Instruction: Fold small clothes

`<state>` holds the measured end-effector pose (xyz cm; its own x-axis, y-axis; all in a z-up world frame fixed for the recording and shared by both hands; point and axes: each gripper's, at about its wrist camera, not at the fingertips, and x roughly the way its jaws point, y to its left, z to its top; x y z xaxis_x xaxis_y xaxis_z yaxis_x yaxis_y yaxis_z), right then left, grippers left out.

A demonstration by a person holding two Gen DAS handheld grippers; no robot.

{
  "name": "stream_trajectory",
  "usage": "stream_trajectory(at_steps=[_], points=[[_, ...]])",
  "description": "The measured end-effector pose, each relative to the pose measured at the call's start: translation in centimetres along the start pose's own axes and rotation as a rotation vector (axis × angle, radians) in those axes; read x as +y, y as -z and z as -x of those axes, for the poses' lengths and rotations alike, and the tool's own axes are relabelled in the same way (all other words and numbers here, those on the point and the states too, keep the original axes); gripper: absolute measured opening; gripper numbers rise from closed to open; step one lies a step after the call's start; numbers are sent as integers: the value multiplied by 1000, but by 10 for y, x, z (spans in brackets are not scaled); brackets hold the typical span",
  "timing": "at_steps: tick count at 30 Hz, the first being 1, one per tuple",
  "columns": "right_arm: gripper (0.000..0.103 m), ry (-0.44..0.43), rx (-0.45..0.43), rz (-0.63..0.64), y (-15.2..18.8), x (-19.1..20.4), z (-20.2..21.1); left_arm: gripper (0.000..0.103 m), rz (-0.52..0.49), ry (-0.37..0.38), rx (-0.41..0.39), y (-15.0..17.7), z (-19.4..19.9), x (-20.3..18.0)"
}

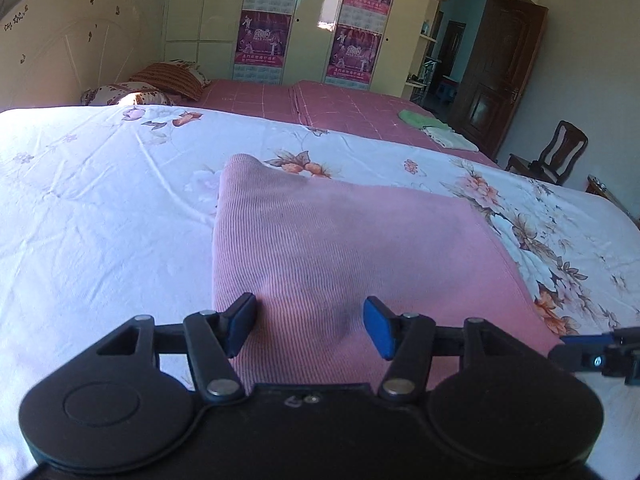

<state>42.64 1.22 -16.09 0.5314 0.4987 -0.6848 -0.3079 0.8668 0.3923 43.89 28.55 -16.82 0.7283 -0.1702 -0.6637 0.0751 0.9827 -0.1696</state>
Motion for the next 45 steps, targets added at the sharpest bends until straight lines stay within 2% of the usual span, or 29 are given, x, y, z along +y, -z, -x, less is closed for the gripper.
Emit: stream_trajectory(at_steps=[1,4,7,10,12,13,16,19,21,25,27,29,32,35,38,39,40,41,43,45], points=[[34,15,1,-10,5,-2,1,57,-7,-5,-1,0,1,-2],[34,-47,8,-64,18,-4,5,57,-28,-15,-7,2,10,-4],[34,-44,-22,1,18,13,9,57,3,7,-28,2,29,-3],[34,-31,32,-3,16,11,-6,57,18,35,-37,9,50,-4],[32,0,53,12,19,8,-14,57,5,46,-25,19,61,-8],[6,25,57,38,20,8,-15,57,-3,48,-16,25,64,-10],[4,107,16,128,23,11,-3,57,-26,56,-1,38,71,-19],[4,162,64,192,35,13,-18,62,-45,59,21,46,63,-28],[4,207,42,240,39,18,-20,62,-38,39,68,54,53,-30],[4,221,55,189,37,15,-18,62,-60,59,93,66,55,-36],[5,232,53,191,34,22,-14,62,-31,63,98,64,59,-32],[7,215,-1,147,28,25,2,62,3,94,61,55,73,-29],[11,197,-96,163,21,42,21,64,-23,85,8,41,79,-33],[13,189,-116,195,9,60,13,68,-18,54,51,32,58,-34],[15,219,-136,200,8,68,4,68,-18,29,103,38,37,-33],[19,221,-123,197,10,67,-1,68,-34,22,105,42,35,-34],[29,228,-102,200,12,65,-7,69,-54,13,97,45,35,-36],[32,249,-79,214,17,61,-15,70,-72,8,94,47,35,-38],[33,319,-36,247,27,52,-25,71,-86,3,94,49,37,-41],[34,324,0,201,36,31,-28,71,-74,5,96,49,38,-40]])
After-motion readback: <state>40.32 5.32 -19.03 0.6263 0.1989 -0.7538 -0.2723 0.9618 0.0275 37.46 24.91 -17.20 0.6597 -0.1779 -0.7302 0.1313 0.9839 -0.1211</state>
